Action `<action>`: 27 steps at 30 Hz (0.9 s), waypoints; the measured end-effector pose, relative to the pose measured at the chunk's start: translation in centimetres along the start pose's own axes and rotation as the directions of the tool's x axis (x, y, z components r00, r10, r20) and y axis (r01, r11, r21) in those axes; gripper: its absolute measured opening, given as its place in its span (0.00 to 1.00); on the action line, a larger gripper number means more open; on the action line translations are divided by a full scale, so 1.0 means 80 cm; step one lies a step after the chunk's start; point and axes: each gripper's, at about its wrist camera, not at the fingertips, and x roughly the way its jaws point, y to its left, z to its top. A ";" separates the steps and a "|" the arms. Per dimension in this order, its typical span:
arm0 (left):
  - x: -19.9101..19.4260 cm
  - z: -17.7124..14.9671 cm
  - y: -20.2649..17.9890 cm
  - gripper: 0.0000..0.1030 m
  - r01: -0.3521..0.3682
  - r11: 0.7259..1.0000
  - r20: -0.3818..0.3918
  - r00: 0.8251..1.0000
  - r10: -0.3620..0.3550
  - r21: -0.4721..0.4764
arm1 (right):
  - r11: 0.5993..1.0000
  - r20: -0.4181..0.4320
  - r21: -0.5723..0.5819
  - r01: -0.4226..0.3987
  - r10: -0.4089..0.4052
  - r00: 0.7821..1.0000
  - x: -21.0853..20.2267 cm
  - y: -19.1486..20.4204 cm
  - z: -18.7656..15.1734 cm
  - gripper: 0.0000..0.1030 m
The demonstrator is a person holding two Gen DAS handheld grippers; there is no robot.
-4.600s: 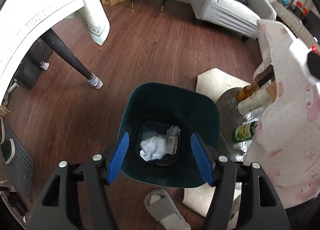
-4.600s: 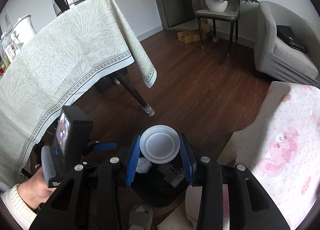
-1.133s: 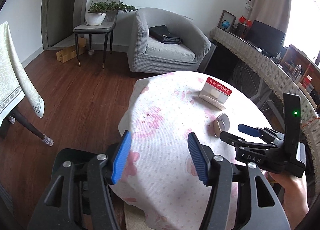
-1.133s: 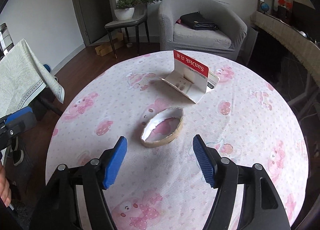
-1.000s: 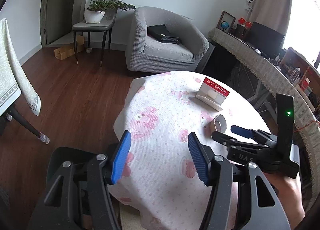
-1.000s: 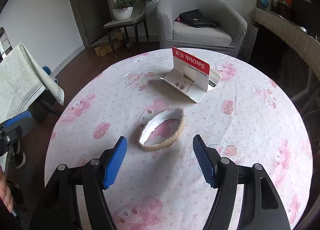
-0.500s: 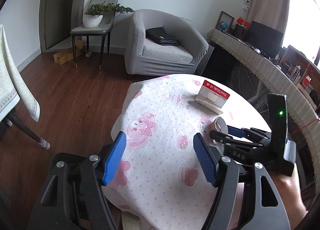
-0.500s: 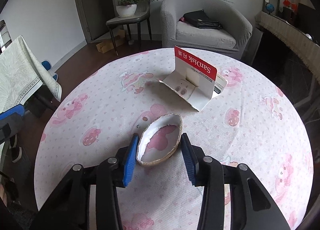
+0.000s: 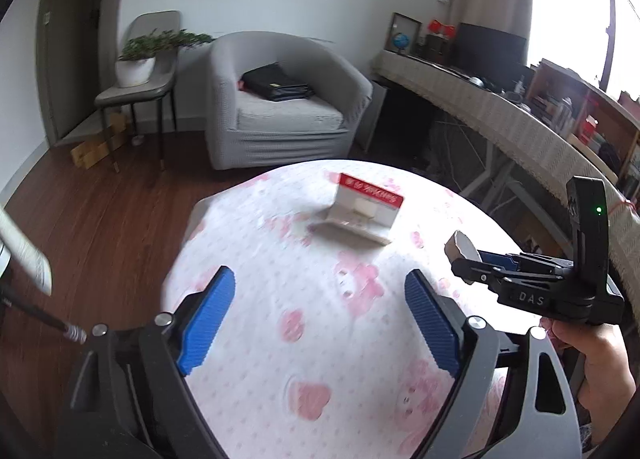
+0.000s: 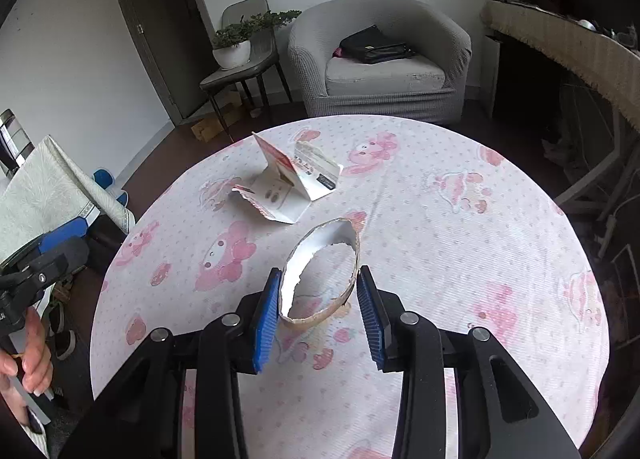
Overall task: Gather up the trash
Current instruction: 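Close the right tool on the rim of the brown tape roll, then close the left tool on the torn SanDisk card package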
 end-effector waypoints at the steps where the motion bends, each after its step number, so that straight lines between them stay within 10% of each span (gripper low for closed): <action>1: 0.007 0.003 -0.004 0.89 0.009 1.000 -0.005 1.000 -0.009 0.010 | 1.000 -0.001 0.009 -0.004 0.004 1.000 -0.001 -0.007 -0.001 0.37; 27: 0.212 0.061 -0.052 0.92 0.079 0.955 -0.169 0.985 -0.031 0.285 | 0.992 -0.011 0.078 -0.103 0.104 0.994 -0.011 -0.060 -0.013 0.37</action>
